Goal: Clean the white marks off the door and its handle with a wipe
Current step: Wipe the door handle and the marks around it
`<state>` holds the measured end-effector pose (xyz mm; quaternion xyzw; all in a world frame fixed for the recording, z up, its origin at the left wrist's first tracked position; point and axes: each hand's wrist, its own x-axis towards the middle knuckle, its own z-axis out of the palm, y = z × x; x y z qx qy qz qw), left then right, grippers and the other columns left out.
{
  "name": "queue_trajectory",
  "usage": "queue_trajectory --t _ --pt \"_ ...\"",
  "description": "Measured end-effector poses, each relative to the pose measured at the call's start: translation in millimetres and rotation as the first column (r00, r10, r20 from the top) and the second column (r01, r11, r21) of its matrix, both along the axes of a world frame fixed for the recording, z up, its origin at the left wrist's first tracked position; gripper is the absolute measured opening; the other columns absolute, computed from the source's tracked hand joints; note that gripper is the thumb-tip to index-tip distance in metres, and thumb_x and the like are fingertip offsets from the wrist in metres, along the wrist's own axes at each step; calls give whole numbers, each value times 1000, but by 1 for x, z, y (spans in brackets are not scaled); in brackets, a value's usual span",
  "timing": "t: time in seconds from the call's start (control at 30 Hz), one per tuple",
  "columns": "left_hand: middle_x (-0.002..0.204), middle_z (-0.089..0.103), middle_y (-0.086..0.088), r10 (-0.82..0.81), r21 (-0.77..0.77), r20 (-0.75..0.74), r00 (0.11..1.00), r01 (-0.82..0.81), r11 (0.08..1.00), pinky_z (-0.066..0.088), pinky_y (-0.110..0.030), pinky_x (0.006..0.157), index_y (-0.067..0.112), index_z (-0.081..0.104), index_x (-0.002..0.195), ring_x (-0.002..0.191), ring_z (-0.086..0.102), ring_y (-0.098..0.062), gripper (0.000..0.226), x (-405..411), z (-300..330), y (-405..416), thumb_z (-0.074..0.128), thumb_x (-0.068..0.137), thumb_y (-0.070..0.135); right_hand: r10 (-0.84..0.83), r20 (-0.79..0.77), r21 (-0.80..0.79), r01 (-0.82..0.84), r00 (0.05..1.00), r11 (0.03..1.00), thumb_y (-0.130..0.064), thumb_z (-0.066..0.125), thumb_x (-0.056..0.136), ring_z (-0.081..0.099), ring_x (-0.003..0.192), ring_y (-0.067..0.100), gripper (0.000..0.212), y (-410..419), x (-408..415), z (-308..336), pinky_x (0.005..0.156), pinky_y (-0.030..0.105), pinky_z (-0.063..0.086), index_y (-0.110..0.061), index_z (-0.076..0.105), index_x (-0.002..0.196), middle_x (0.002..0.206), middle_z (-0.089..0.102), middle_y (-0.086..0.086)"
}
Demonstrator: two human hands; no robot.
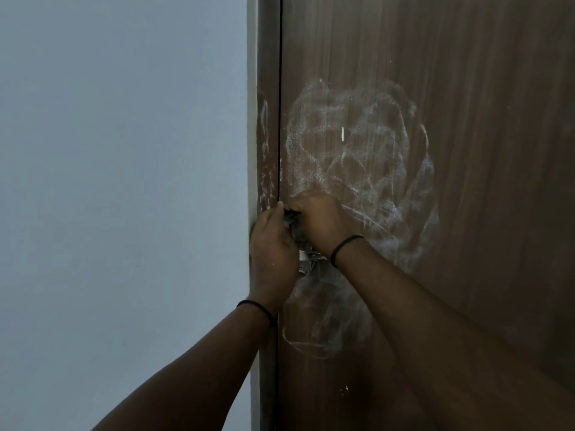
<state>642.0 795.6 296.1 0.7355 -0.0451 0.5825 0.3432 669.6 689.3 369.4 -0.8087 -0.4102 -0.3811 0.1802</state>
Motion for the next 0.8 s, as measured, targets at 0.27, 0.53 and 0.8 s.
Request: queue_trajectory --t 0.27,0.53,0.8 --pt "94 67 -2 -5 -15 -9 1000 5 1000 34 2 75 14 73 108 82 51 -4 22 8 13 0 62 91 7 61 -192 384 18 979 923 0 63 82 61 70 14 21 -8 6 -10 65 43 57 -20 57 80 76 62 -4" --pt "74 57 4 45 -93 -118 992 -56 994 29 -8 55 21 61 74 65 46 -4 22 12 -6 0 57 96 20 -91 -315 407 221 945 886 -27 71 87 63 66 5 13 -20 13 -11 64 30 56 -23 72 74 70 68 -10" --pt "69 62 5 30 -131 -164 986 -52 990 29 -4 54 16 70 75 58 47 2 21 6 -39 -3 61 94 16 -138 -326 391 266 935 881 -32 69 89 58 50 0 19 -17 12 -13 49 18 41 -27 67 70 61 64 -14"
